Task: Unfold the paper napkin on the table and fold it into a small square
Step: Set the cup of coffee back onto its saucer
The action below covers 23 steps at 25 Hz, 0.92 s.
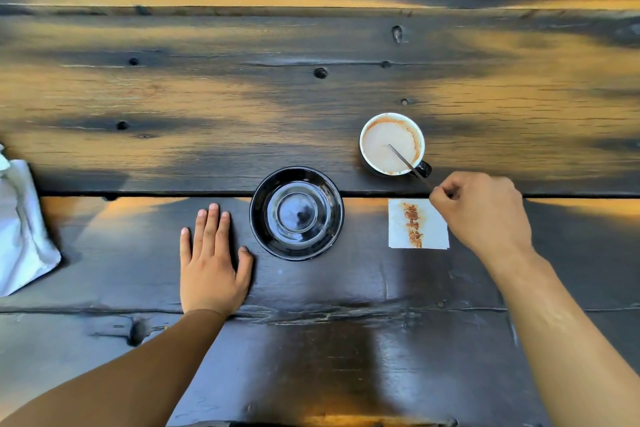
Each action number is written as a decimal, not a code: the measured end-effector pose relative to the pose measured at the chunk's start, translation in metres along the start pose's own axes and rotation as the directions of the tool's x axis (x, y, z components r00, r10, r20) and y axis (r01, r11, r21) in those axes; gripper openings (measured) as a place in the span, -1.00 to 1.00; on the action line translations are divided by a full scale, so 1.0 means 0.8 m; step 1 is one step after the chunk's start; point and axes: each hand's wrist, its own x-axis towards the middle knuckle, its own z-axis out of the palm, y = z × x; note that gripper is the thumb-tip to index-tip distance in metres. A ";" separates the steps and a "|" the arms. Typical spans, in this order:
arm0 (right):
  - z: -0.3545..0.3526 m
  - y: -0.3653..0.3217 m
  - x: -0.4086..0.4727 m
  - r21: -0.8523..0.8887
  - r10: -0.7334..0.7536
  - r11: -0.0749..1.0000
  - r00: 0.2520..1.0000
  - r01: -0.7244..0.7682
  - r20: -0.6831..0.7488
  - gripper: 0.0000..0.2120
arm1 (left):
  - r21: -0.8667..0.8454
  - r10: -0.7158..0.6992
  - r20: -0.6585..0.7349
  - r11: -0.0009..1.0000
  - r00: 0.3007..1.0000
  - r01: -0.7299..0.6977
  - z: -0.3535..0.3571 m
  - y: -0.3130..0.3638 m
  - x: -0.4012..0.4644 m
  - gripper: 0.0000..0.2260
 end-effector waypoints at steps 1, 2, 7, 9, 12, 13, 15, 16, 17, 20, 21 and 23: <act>0.002 0.002 -0.003 -0.001 0.001 1.000 1.000 -0.001 0.023 -0.83 | 0.002 -0.003 -0.001 1.000 1.000 0.003 0.000 0.000 0.000 -0.38; 0.004 0.004 -0.007 -0.006 -0.003 1.000 0.999 0.003 0.051 -0.83 | 0.005 -0.007 -0.004 1.000 1.000 0.007 0.001 0.000 0.000 -0.37; 0.010 0.015 -0.030 0.180 0.025 0.983 0.996 -0.040 0.087 -0.82 | -0.003 -0.010 -0.007 1.000 1.000 0.010 0.000 0.001 0.000 -0.37; 0.014 0.028 -0.043 0.317 0.046 0.945 0.995 -0.074 0.094 -0.82 | -0.006 -0.014 -0.014 1.000 1.000 0.014 0.001 0.002 -0.001 -0.37; 0.036 0.060 -0.074 0.429 0.107 0.889 0.983 -0.163 0.151 -0.83 | 0.000 -0.016 -0.024 1.000 1.000 0.016 0.002 0.002 0.000 -0.37; 0.049 0.071 -0.088 0.449 0.136 0.871 0.977 -0.198 0.167 -0.83 | 0.000 -0.016 -0.026 1.000 1.000 0.016 0.002 0.002 0.000 -0.37; 0.077 0.087 -0.116 0.493 0.204 0.823 0.956 -0.284 0.209 -0.82 | -0.004 -0.013 -0.029 1.000 1.000 0.013 0.002 0.002 -0.001 -0.37; 0.089 0.092 -0.126 0.512 0.238 0.793 0.941 -0.331 0.239 -0.81 | -0.003 -0.012 -0.030 1.000 0.999 0.012 0.002 0.002 -0.001 -0.37; 0.100 0.093 -0.132 0.521 0.268 0.769 0.927 -0.371 0.263 -0.80 | 0.001 -0.012 -0.031 1.000 0.999 0.012 0.002 0.002 0.000 -0.37; 0.117 0.092 -0.130 0.527 0.330 0.733 0.902 -0.430 0.276 -0.83 | 0.007 -0.011 -0.035 1.000 0.999 0.011 0.004 0.001 0.000 -0.38; 0.117 0.091 -0.126 0.521 0.340 0.731 0.897 -0.441 0.282 -0.83 | 0.006 -0.010 -0.040 1.000 0.999 0.010 0.005 0.001 0.000 -0.38; 0.116 0.092 -0.119 0.484 0.335 0.753 0.892 -0.447 0.303 -0.75 | 0.004 -0.011 -0.046 1.000 0.999 0.011 0.005 0.001 0.000 -0.38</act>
